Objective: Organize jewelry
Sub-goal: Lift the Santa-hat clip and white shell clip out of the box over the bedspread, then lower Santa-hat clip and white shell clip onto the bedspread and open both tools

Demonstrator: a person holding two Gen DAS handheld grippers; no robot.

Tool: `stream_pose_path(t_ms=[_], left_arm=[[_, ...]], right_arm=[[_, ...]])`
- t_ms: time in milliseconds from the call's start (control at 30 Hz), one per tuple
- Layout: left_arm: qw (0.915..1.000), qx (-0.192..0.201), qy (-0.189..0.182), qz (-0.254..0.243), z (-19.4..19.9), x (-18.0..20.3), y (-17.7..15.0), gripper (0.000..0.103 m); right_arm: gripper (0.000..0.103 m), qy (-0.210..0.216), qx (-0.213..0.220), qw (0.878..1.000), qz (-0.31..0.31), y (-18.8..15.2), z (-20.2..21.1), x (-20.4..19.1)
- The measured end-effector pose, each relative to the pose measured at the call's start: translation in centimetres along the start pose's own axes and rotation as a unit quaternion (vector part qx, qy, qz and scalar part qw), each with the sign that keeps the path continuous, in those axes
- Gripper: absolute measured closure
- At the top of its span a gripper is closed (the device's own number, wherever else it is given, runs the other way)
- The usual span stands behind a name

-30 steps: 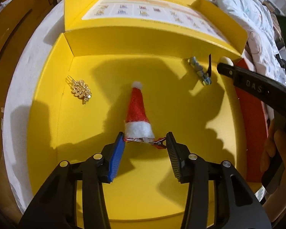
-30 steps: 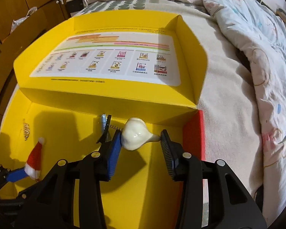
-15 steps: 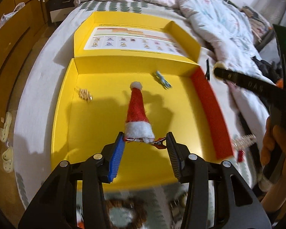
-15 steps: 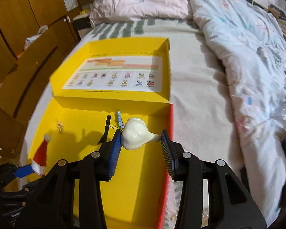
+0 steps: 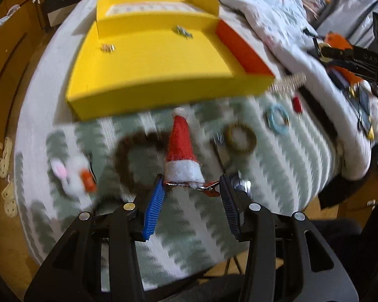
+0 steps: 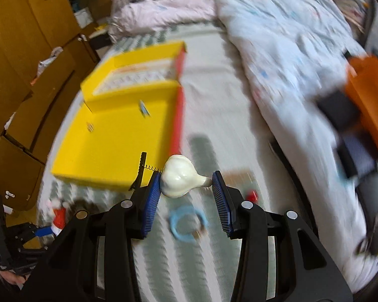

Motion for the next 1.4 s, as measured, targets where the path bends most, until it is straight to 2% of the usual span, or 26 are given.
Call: stream_pose_path(t_ms=[133, 300, 467, 767, 833, 900, 967, 1033, 1200, 1400], left_arm=[[0.9995, -0.03, 0.002, 0.002, -1.9, 0.5, -2.7, 0.058], [0.9981, -0.056, 0.024, 0.005, -4.2, 0.5, -4.3, 0.058], [0.997, -0.069, 0.035, 0.002, -5.4, 0.8, -4.4, 0.058], [0.9963, -0.075, 0.041, -0.005, -7.3, 1.0, -4.1, 0.057], [0.9965, -0.075, 0.037, -0.004, -7.4, 0.9, -4.0, 0.052], [0.9966, -0.073, 0.038, -0.008, -7.5, 1.2, -3.9, 0.041], [0.9964, -0.069, 0.047, -0.014, -7.4, 1.2, -4.0, 0.037], [0.9967, -0.066, 0.046, -0.012, -7.1, 1.2, -3.8, 0.036], [0.9986, -0.043, 0.032, 0.0, -5.2, 1.0, -3.0, 0.032], [0.9995, 0.007, 0.032, 0.003, -2.7, 0.8, -2.0, 0.032]], right_arm=[[0.06, -0.014, -0.033, 0.999, -0.021, -4.6, -0.9, 2.9], [0.06, -0.032, -0.066, 0.997, -0.032, -8.1, -2.4, 5.2], [0.06, -0.047, -0.096, 0.993, -0.042, -9.5, -4.5, 7.1], [0.06, -0.056, -0.141, 0.988, -0.03, -10.5, -7.4, 6.9], [0.06, -0.056, -0.149, 0.987, -0.031, -10.6, -8.0, 7.1], [0.058, -0.062, -0.152, 0.986, -0.03, -10.6, -8.4, 7.3], [0.057, -0.077, -0.156, 0.984, -0.023, -10.8, -8.7, 7.4], [0.056, -0.085, -0.154, 0.984, -0.021, -10.8, -8.6, 7.6], [0.042, -0.095, -0.125, 0.987, -0.021, -10.1, -7.0, 7.5], [0.041, -0.121, -0.061, 0.991, -0.003, -8.8, -3.7, 5.6]])
Point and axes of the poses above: each gripper's, at about its wrist camera, not at the fingertips, and z roughly against the way its jaws point, x to its right, y to its top, the point moved 3 cm from there along -z, roughly the way its jaws point, and after that the axes turned 12 degrees about -y, right-handed, at the moved point
